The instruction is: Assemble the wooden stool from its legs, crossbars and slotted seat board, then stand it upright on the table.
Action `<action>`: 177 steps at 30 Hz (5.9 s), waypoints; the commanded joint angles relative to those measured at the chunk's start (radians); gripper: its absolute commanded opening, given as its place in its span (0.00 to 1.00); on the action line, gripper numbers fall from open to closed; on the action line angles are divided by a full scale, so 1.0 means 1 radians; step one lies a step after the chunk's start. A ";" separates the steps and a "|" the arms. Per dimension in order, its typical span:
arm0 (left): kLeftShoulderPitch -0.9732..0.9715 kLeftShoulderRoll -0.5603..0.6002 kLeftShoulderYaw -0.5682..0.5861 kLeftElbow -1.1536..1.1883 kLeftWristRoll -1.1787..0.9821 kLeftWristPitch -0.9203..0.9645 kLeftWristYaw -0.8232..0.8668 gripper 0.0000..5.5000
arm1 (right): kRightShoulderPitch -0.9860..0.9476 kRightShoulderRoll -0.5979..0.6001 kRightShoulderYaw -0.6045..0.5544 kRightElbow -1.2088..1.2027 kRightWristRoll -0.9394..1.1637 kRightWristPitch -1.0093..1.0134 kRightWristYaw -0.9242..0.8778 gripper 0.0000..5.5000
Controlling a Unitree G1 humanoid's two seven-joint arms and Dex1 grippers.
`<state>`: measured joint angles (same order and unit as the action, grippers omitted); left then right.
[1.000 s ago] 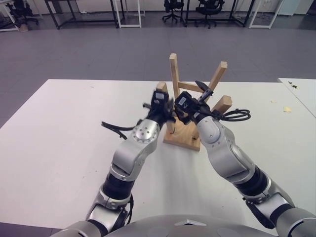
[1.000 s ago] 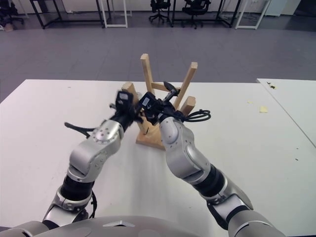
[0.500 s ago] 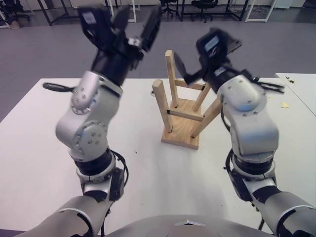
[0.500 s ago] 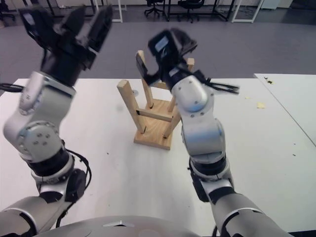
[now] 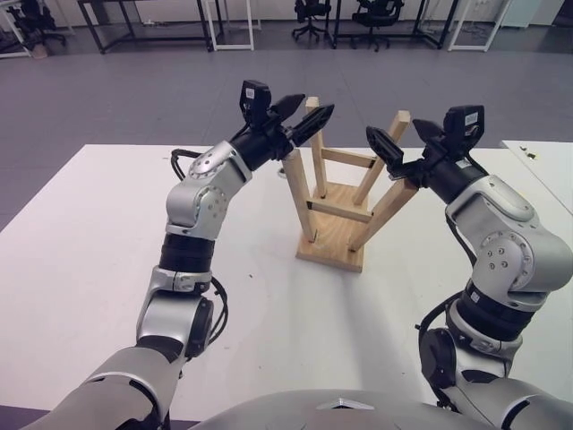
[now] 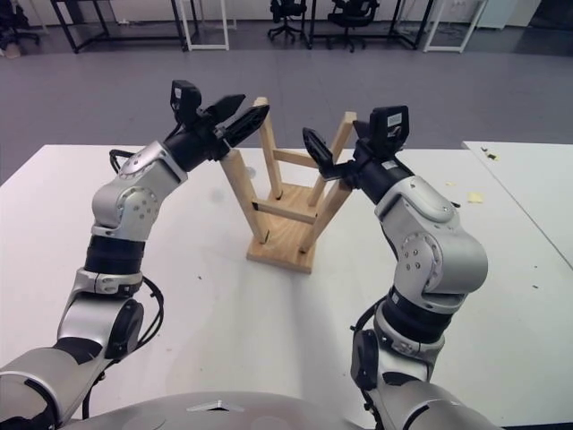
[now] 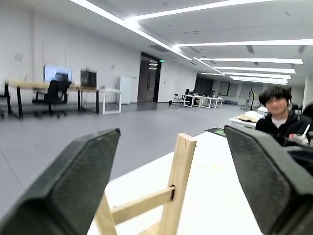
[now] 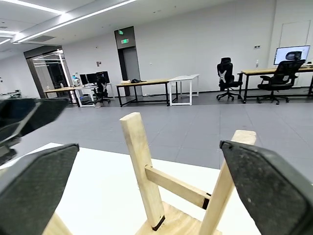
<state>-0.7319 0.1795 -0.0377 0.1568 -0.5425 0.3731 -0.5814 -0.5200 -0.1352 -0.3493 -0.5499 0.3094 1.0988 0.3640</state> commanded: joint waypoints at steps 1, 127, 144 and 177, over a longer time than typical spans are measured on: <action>0.071 -0.020 -0.090 0.154 0.090 0.059 -0.020 0.72 | -0.029 0.032 -0.009 0.096 0.049 0.046 -0.045 0.98; 0.707 0.636 -0.040 -0.468 0.157 0.015 -0.563 0.50 | 0.525 -0.765 0.422 0.187 0.136 -0.620 0.759 0.64; 0.158 0.699 0.155 -0.463 -0.509 0.625 -0.618 0.29 | -0.100 -0.863 0.206 0.227 0.908 -0.076 0.885 0.31; -0.249 0.929 -0.558 0.170 -0.833 1.240 -0.878 0.36 | -0.635 -1.017 1.281 0.947 1.575 0.493 0.838 0.34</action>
<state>-0.9884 1.1129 -0.6320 0.3307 -1.4201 1.6083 -1.4720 -1.1970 -1.1579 1.0217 0.3782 1.8574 1.5963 1.2653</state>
